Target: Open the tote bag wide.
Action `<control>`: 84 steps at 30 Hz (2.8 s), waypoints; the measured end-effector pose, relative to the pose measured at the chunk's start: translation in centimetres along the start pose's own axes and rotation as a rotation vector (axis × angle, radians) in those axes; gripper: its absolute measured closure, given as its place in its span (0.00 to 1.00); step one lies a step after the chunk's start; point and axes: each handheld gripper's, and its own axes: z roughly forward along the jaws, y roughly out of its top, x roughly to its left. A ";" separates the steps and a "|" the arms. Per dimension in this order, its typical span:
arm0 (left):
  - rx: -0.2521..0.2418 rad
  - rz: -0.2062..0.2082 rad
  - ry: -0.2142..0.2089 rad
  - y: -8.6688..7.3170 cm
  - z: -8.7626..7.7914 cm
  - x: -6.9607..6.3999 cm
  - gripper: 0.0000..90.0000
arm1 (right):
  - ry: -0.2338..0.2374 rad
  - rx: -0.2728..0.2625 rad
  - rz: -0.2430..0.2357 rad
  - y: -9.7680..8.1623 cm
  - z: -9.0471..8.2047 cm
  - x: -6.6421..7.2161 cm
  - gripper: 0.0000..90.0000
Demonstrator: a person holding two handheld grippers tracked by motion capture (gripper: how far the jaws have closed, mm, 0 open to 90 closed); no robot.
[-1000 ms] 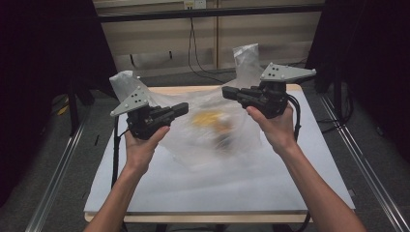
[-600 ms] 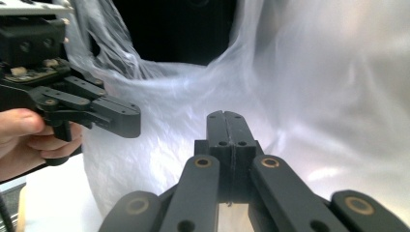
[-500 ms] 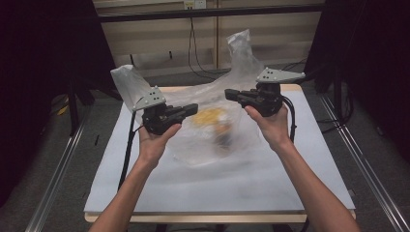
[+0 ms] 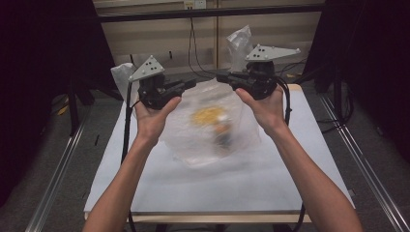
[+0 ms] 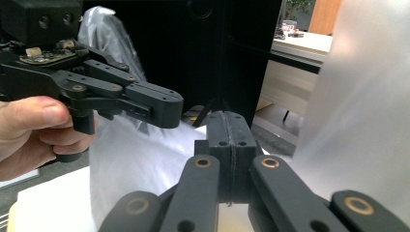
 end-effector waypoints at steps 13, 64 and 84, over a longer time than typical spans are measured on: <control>0.069 -0.002 -0.082 -3.3 2.1 -1.1 1.00 | -0.008 0.034 -0.008 -1.4 1.5 0.8 1.00; 0.211 -0.067 -0.190 -12.3 6.2 -0.7 1.00 | -0.040 0.136 0.173 -14.3 1.0 -2.8 1.00; 0.317 -0.083 -0.230 -17.8 7.2 0.5 1.00 | 0.001 0.244 0.252 -20.5 2.0 -4.4 1.00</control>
